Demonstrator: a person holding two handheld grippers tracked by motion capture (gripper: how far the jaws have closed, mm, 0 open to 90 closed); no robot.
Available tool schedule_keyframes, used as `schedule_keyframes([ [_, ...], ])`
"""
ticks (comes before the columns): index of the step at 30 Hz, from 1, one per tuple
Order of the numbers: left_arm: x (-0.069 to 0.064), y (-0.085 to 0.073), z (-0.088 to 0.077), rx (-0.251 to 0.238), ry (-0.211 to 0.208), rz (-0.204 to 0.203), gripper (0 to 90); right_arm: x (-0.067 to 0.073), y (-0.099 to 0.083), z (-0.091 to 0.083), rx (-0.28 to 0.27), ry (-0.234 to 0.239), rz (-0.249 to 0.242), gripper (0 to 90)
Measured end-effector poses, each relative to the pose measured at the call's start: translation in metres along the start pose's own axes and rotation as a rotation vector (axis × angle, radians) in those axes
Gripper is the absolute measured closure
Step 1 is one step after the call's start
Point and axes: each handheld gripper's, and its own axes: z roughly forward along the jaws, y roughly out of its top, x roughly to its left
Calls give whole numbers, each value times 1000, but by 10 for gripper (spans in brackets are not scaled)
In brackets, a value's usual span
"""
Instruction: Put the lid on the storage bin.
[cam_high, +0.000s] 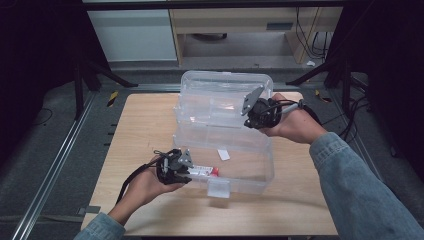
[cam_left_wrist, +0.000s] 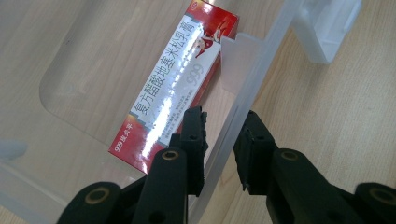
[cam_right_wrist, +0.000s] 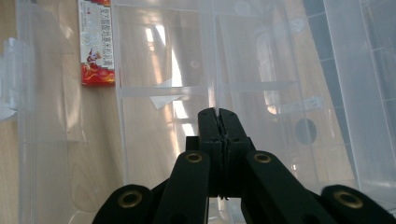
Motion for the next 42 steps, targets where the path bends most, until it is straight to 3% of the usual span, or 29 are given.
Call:
schedule_keyframes([
  [7, 3, 5, 4, -14, 26, -18, 740, -17, 1, 7, 4, 7, 6, 893],
  [12, 17, 12, 9, -19, 51, -46, 743, -45, 7, 21, 14, 3, 12, 879],
  [16, 23, 12, 10, -27, 45, -66, 743, -54, 12, 26, 20, 10, 0, 881],
  [20, 23, 12, 10, -24, 49, -62, 742, -51, 13, 24, 14, 9, -17, 885],
  [33, 22, 12, 10, -17, 54, -59, 722, -29, 4, 14, -35, -9, -5, 896],
  [42, 21, 12, 11, -10, 59, -53, 715, -17, 2, 8, -37, -10, -15, 900],
])
